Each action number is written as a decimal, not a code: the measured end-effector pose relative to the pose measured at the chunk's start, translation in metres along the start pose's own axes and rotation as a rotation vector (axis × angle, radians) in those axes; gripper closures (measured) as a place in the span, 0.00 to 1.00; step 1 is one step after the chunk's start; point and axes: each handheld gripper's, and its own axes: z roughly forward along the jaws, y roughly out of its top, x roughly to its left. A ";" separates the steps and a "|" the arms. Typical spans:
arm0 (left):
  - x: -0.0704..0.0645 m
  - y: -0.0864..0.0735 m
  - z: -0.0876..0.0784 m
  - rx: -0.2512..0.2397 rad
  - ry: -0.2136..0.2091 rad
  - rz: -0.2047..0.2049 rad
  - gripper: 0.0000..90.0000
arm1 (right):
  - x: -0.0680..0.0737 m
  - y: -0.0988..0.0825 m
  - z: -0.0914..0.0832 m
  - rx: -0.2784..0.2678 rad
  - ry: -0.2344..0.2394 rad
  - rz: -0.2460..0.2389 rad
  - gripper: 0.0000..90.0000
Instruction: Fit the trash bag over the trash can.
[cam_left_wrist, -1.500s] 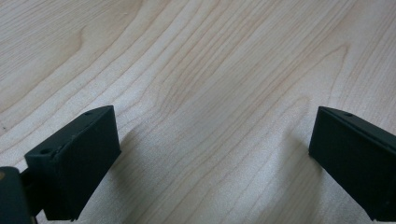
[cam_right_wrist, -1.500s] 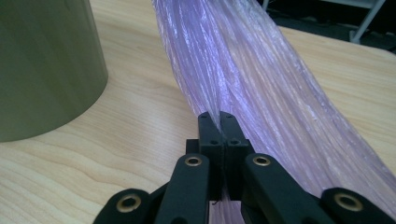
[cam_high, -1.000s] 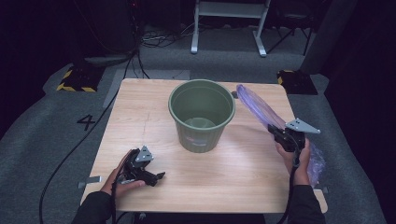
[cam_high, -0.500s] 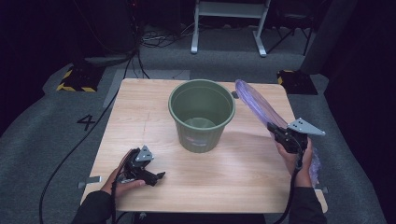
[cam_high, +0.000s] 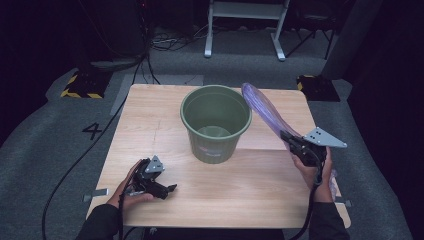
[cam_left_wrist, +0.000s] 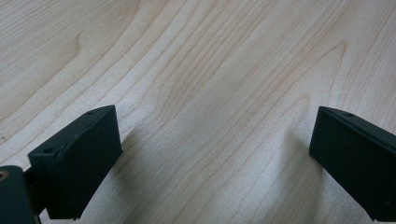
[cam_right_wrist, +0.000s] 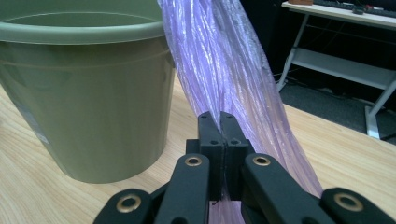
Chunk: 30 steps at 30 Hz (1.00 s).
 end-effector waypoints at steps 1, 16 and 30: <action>0.000 0.001 0.000 0.006 -0.001 0.002 0.02 | 0.001 0.001 0.001 0.000 0.003 -0.005 1.00; 0.005 0.023 -0.017 -0.068 0.015 0.029 0.15 | 0.019 0.018 -0.004 -0.015 0.057 -0.110 1.00; -0.002 0.067 -0.068 -0.290 0.028 0.046 0.18 | 0.039 0.036 -0.009 -0.001 0.103 -0.211 1.00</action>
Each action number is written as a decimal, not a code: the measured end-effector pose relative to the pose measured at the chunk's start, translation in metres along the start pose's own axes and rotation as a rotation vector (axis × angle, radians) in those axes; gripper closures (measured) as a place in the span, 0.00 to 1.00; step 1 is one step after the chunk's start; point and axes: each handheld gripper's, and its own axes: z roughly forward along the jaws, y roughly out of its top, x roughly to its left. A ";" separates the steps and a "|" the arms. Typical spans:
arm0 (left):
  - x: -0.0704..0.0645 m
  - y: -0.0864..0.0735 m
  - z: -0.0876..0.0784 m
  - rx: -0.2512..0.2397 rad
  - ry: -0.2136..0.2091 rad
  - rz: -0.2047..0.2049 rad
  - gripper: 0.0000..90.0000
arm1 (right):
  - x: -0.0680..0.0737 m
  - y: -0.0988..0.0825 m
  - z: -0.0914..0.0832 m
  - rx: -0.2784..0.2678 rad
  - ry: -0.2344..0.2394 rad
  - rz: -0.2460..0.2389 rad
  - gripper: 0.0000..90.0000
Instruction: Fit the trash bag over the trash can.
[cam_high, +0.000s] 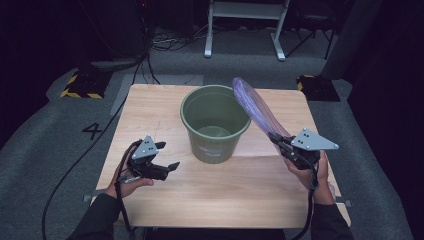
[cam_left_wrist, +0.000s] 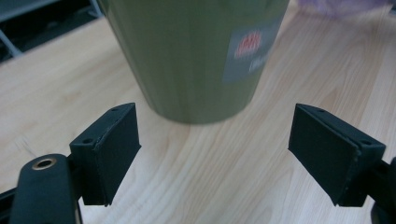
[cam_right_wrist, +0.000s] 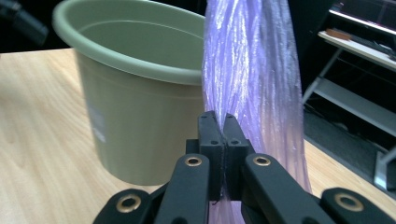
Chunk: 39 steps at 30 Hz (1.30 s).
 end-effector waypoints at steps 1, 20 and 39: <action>0.000 0.004 -0.003 -0.020 -0.006 -0.001 0.18 | 0.003 0.002 0.000 -0.003 0.012 -0.012 1.00; -0.012 0.049 -0.004 -0.096 -0.033 0.048 0.18 | 0.025 0.001 0.019 0.039 0.146 -0.134 0.92; -0.037 0.102 0.006 -0.128 -0.073 0.089 0.18 | 0.057 0.001 0.029 0.065 0.281 -0.284 1.00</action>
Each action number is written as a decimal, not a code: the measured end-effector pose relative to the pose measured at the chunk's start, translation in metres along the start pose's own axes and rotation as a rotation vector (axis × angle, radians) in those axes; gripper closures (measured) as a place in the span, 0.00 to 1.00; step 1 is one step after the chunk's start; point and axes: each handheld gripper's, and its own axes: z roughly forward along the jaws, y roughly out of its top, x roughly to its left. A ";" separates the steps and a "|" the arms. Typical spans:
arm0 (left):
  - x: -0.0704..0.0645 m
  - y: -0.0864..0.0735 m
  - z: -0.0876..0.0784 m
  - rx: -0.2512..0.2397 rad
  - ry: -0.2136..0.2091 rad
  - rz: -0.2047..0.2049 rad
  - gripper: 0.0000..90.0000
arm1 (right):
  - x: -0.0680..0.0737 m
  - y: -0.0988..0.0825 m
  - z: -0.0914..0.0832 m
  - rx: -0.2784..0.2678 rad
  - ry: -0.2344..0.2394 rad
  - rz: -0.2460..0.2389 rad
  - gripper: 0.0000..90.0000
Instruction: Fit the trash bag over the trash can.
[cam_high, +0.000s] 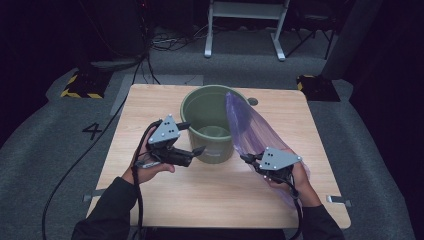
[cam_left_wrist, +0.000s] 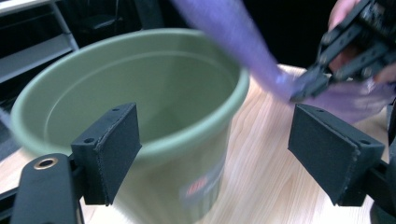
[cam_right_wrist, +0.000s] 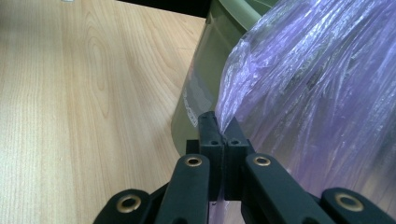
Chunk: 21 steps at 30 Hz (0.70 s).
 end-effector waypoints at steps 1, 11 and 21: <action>-0.001 0.005 0.003 -0.001 -0.006 0.005 0.18 | 0.001 0.000 0.000 0.000 0.002 -0.006 1.00; -0.002 0.036 0.036 0.015 -0.016 0.003 0.17 | 0.002 0.005 0.002 0.007 0.002 -0.025 1.00; 0.009 0.048 0.065 0.050 0.030 -0.041 0.17 | 0.002 0.006 0.005 0.017 0.008 -0.040 1.00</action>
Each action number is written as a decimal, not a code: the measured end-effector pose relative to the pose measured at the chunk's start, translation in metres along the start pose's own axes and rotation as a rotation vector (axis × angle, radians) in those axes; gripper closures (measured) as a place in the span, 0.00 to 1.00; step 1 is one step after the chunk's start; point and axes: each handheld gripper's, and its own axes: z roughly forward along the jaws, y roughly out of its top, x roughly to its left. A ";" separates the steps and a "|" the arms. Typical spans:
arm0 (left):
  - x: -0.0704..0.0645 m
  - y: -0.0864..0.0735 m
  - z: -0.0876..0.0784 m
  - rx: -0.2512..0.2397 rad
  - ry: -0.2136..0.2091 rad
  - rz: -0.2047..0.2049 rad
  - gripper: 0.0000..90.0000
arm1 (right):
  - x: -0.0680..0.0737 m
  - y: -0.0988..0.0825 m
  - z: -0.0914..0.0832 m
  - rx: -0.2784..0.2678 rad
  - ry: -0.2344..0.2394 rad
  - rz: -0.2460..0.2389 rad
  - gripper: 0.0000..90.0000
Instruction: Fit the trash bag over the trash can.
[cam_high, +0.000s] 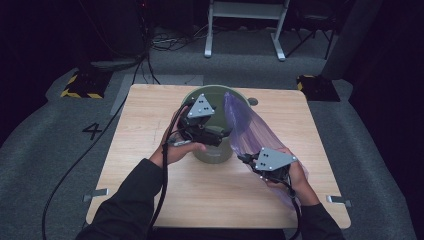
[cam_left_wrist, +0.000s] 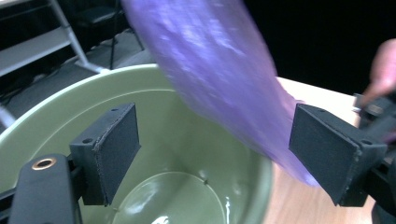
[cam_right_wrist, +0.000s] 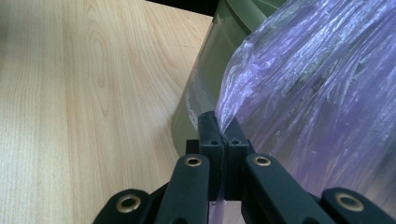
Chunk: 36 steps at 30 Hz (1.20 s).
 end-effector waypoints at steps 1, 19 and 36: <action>0.001 0.001 0.002 0.001 0.001 -0.010 0.17 | 0.000 0.000 0.000 0.001 0.000 -0.002 1.00; 0.007 0.014 0.027 0.170 0.049 0.136 0.90 | -0.007 -0.001 -0.008 0.001 -0.076 0.013 0.96; 0.023 0.008 0.025 0.212 0.088 0.091 1.00 | -0.026 -0.020 -0.002 0.163 -0.311 0.188 0.40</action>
